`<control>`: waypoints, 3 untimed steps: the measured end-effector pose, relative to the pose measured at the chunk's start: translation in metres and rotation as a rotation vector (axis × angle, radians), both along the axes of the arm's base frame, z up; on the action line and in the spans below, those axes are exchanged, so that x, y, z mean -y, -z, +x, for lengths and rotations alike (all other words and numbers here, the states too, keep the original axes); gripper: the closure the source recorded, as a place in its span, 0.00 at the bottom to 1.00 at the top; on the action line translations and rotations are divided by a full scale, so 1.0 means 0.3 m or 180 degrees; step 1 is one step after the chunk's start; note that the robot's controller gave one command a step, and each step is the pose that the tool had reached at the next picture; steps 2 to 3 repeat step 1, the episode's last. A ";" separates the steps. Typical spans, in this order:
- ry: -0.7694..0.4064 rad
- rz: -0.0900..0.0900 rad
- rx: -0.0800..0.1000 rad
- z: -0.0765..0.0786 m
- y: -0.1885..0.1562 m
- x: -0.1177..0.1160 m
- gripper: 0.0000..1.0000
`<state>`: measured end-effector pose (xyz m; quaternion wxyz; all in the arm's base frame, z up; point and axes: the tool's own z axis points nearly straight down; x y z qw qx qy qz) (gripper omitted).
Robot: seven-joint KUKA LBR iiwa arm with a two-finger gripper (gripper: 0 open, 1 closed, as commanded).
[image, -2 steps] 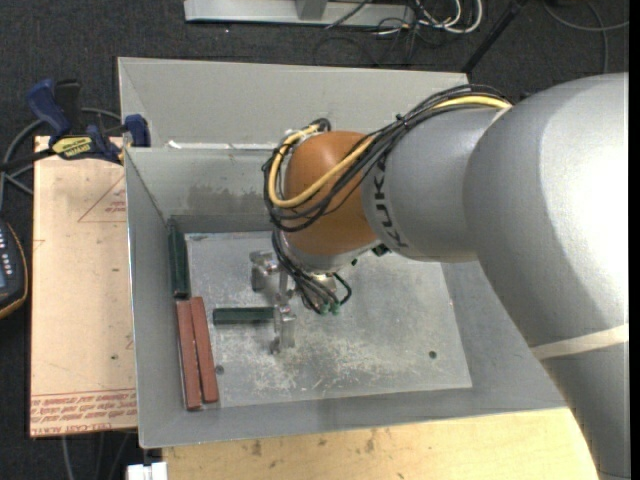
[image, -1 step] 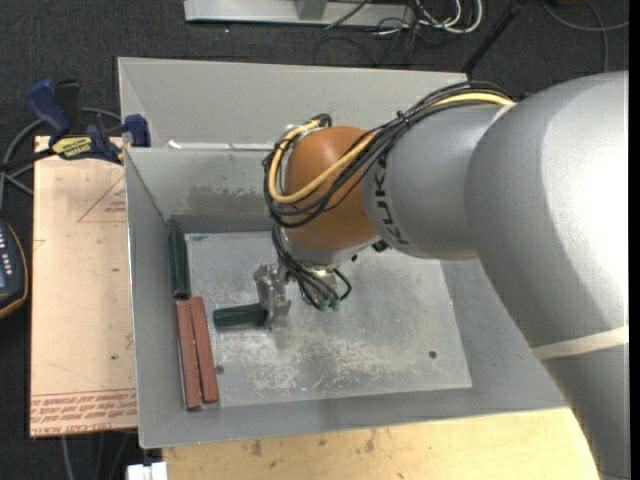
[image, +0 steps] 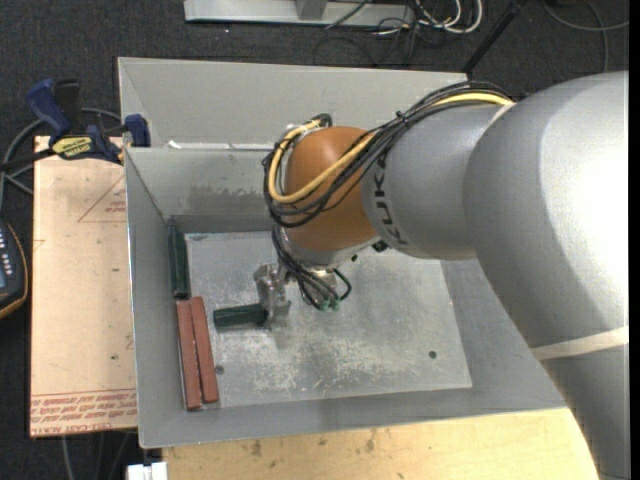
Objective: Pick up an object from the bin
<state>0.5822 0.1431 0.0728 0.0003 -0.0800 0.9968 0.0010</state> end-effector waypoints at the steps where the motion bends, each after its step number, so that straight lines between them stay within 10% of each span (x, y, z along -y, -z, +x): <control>1: -0.1384 -0.0007 0.0032 0.139 -0.432 0.082 1.00; 3: -0.1384 -0.0007 0.0032 0.139 -0.432 0.082 1.00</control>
Offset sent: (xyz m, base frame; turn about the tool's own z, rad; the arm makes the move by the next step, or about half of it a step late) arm 0.0395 -0.0245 0.1269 -0.4384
